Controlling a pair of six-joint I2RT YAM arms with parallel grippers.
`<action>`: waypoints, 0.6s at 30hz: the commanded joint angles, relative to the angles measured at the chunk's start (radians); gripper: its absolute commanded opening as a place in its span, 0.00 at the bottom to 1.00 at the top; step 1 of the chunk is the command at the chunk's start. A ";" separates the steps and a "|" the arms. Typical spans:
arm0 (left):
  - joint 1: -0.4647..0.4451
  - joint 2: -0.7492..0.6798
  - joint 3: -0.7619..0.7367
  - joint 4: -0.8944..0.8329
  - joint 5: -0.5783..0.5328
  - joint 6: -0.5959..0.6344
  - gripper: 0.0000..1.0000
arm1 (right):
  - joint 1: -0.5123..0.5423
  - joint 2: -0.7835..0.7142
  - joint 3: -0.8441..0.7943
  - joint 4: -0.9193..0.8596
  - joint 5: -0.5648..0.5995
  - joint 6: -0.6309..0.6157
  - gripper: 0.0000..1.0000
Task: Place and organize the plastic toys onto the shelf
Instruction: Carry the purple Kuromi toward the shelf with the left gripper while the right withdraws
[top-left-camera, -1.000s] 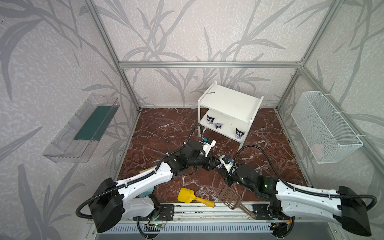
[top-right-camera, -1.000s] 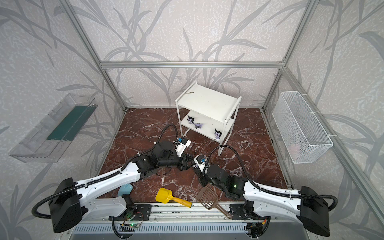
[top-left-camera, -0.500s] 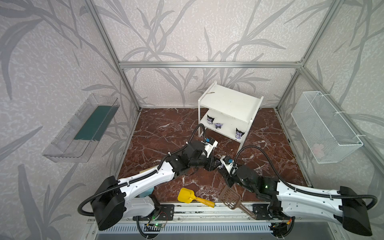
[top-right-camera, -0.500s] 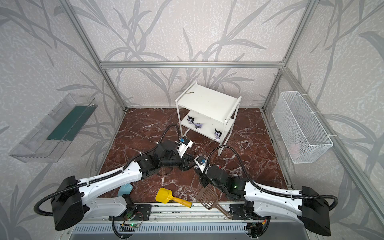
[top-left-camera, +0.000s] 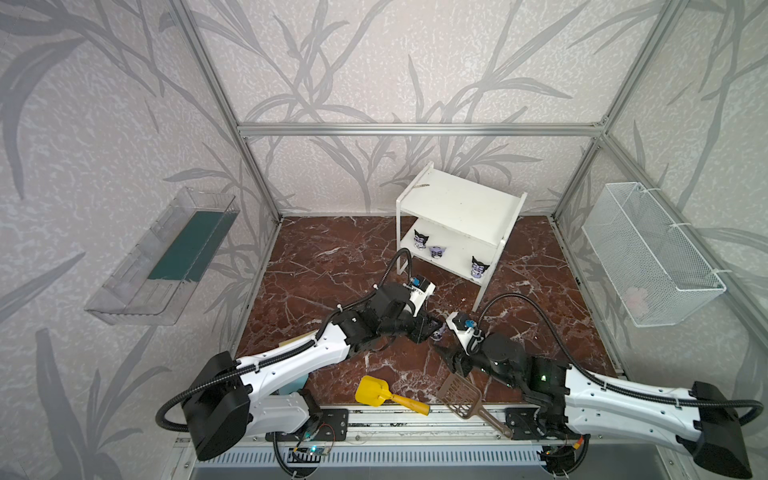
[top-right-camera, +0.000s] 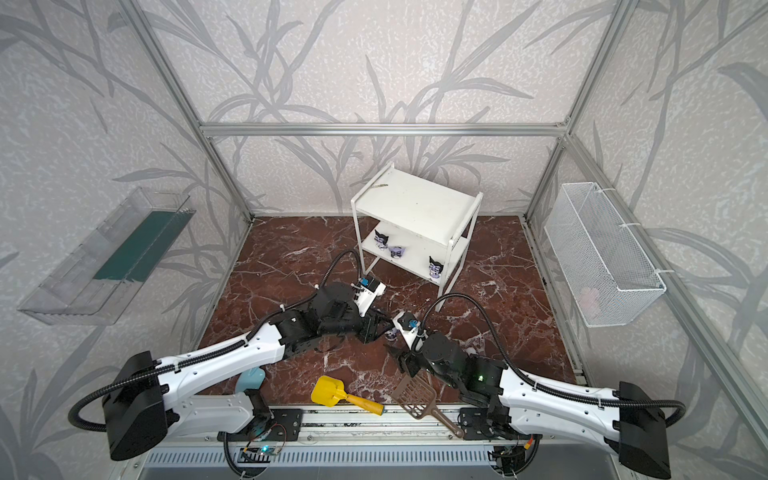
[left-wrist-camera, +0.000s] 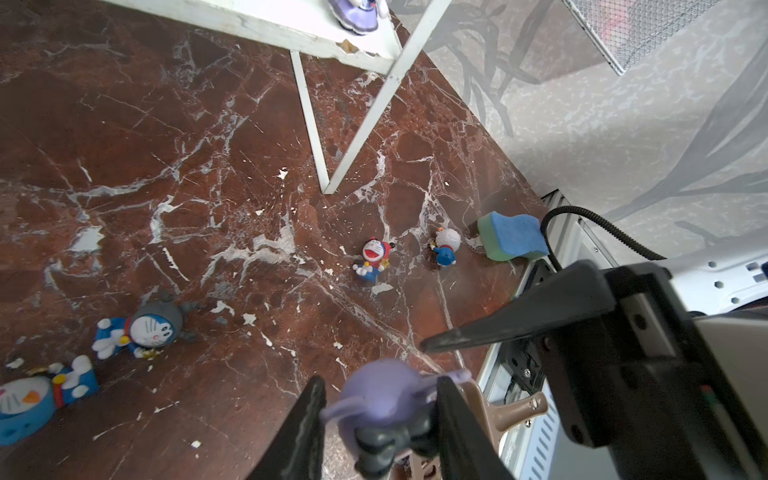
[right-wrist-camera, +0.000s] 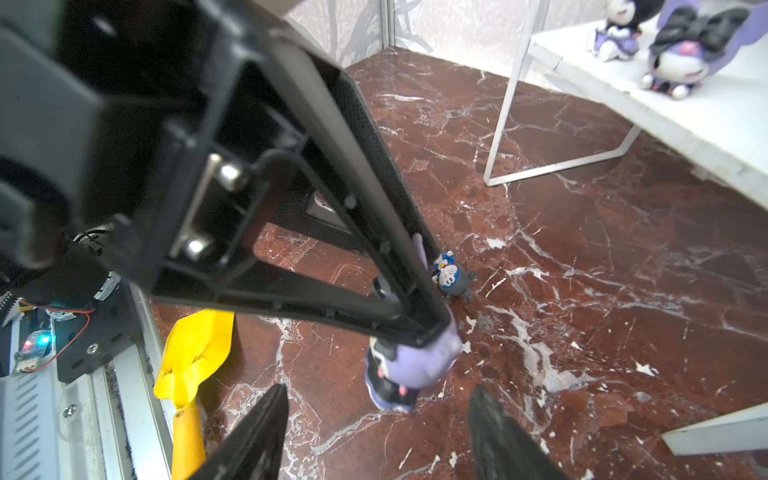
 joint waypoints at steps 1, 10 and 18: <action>0.018 -0.013 0.065 -0.001 -0.023 0.048 0.29 | 0.009 -0.092 -0.038 -0.072 -0.001 -0.012 0.78; 0.044 0.078 0.162 0.097 -0.035 0.120 0.28 | 0.008 -0.436 -0.037 -0.441 0.113 -0.036 0.90; 0.054 0.215 0.276 0.201 -0.076 0.183 0.27 | 0.008 -0.617 -0.028 -0.572 0.214 0.008 0.94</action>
